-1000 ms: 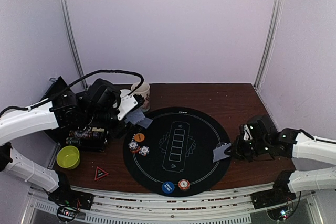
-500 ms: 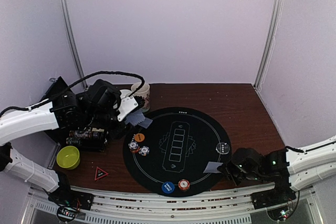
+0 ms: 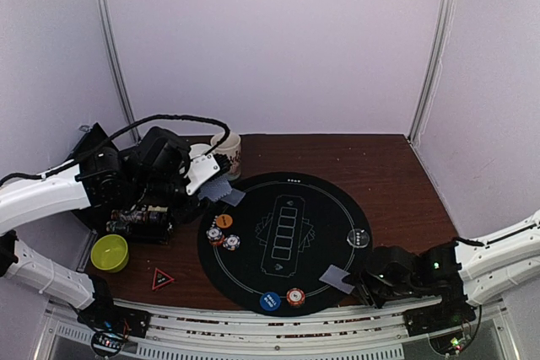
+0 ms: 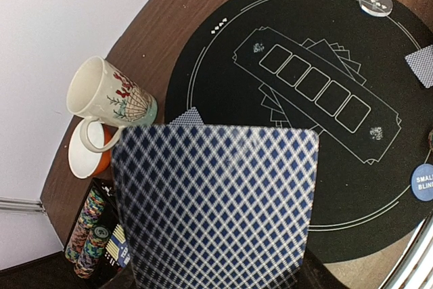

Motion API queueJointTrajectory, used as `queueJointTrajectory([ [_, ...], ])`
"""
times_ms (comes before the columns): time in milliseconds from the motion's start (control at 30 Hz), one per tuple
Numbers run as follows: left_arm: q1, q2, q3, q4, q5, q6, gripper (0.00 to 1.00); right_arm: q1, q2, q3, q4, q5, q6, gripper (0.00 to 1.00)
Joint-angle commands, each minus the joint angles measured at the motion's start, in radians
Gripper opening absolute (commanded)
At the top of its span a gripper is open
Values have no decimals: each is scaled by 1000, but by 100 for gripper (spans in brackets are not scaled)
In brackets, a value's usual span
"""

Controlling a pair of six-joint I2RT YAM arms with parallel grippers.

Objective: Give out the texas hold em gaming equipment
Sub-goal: Distribute the poker card in the dealer area.

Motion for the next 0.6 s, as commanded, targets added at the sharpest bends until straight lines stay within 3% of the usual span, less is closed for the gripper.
queueJointTrajectory([
  [0,2,-10,12,54,8,21,58,7,-79,23,-153,-32,127,41],
  [167,1,3,22,54,17,25,58,5,-226,68,-369,20,111,53],
  [233,2,5,25,54,22,34,58,0,-247,124,-435,71,22,56],
  [333,2,0,25,54,36,51,58,-148,-180,254,-413,54,-368,62],
  [433,2,-12,24,54,47,68,58,-317,-24,447,-269,-72,-882,68],
  [567,1,-27,24,54,77,84,58,-371,248,837,-237,-317,-1379,76],
])
